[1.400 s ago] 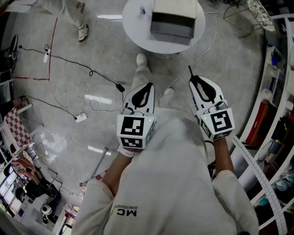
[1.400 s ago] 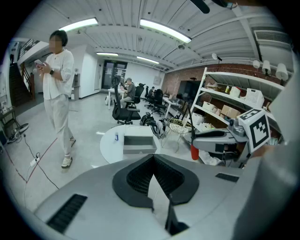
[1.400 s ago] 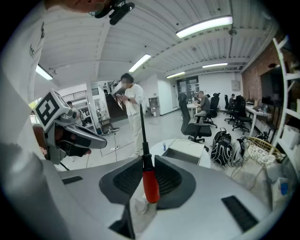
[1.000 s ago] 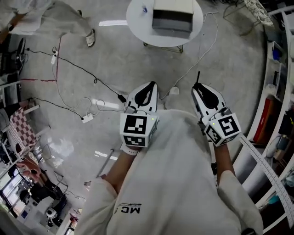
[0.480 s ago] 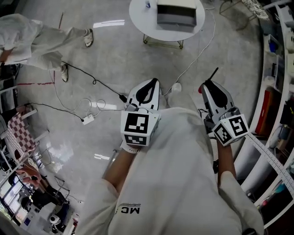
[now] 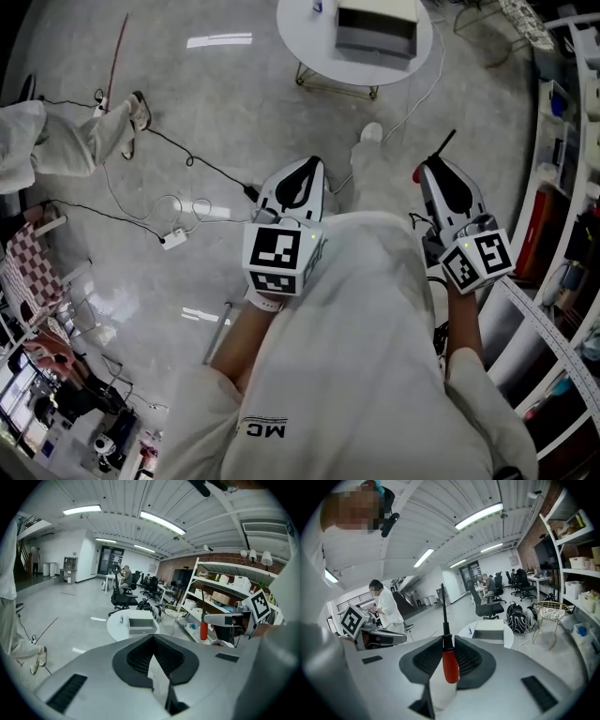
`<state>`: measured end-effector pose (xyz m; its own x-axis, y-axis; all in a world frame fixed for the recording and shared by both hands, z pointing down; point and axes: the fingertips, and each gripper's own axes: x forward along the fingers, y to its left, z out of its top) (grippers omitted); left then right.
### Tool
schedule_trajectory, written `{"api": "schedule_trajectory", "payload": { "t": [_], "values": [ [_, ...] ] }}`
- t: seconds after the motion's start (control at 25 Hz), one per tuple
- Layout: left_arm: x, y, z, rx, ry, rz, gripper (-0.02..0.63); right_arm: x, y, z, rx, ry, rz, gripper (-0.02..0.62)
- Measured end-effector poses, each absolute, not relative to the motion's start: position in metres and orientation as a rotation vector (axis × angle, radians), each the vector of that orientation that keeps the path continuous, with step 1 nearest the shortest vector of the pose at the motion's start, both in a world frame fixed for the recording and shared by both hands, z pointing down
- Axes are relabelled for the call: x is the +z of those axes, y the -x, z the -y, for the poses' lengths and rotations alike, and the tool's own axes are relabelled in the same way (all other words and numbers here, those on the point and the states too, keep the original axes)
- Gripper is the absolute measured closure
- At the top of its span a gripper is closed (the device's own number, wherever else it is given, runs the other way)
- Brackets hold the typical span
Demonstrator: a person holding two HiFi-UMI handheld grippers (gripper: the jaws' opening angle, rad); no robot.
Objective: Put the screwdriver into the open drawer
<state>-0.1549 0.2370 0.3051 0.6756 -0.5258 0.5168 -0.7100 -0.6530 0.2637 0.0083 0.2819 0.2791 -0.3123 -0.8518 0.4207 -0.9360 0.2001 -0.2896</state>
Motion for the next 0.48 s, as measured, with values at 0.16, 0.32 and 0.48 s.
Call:
{"api": "schedule_trajectory", "payload": {
  "t": [0.16,0.32,0.48],
  "values": [
    [0.313,0.144,-0.214,0.573,-2.425,0.972,0.595,0.291,-0.020,-0.253,0.778,-1.693,2.321,0.463],
    [0.316,0.126,-0.177,0.589,-2.400,1.014,0.595,0.298,-0.039,-0.210,0.767,-1.608,2.344,0.463],
    [0.317,0.096,-0.138,0.615,-2.369,1.056,0.595,0.305,-0.064,-0.163,0.717,-1.494,2.362,0.465]
  ]
}}
